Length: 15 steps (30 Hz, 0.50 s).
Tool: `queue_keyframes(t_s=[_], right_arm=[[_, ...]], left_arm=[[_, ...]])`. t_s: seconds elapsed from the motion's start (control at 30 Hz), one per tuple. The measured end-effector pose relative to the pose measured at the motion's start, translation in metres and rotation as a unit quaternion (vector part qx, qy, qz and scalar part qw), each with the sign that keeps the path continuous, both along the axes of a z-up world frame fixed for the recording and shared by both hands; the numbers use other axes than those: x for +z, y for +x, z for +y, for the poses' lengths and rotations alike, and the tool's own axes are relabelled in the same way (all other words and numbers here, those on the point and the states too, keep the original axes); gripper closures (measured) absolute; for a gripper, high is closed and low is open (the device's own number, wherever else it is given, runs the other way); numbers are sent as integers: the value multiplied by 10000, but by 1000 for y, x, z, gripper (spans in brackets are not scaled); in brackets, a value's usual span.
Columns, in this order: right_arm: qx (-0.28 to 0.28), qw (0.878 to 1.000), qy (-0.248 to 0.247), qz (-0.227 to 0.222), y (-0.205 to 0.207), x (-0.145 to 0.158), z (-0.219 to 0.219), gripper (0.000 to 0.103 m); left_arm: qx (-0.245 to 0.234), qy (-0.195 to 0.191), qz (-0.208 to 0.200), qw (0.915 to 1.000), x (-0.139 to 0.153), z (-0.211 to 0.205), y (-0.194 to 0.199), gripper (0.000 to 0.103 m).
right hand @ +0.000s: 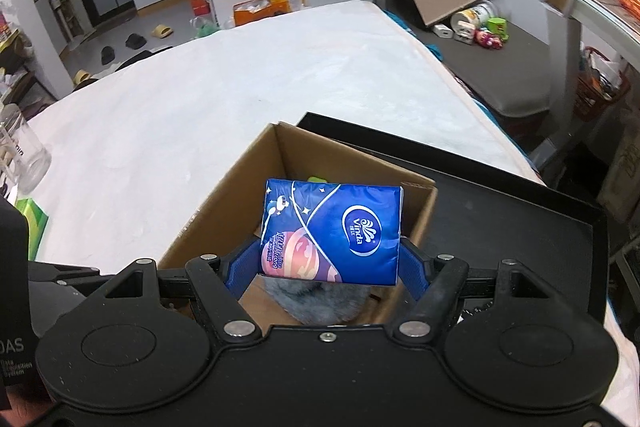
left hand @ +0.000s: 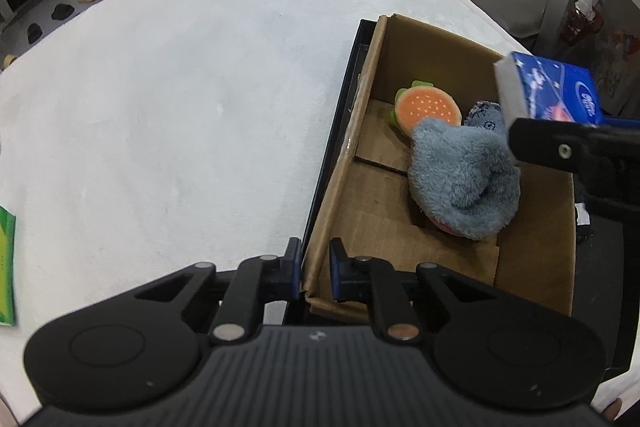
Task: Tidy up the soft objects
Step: 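Lift the tissue pack with the right gripper and drop it into the box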
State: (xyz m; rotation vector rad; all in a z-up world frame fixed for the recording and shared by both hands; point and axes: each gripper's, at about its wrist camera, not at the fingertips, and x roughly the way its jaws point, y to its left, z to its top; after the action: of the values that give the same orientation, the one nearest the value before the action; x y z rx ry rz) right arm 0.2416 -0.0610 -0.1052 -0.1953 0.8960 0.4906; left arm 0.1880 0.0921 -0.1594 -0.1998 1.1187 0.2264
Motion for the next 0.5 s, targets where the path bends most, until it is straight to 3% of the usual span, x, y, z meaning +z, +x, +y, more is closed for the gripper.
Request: queue_keyframes(t_s=[0.4,0.5], right_arm=[[255,9997,46,-7,12,2,33,32],[274,9993,254,44,16,3,36,28]], left_arm=[[36,-175,26,9998,0,8,1,90],[32,-191,38,9998,0,11,2,90]])
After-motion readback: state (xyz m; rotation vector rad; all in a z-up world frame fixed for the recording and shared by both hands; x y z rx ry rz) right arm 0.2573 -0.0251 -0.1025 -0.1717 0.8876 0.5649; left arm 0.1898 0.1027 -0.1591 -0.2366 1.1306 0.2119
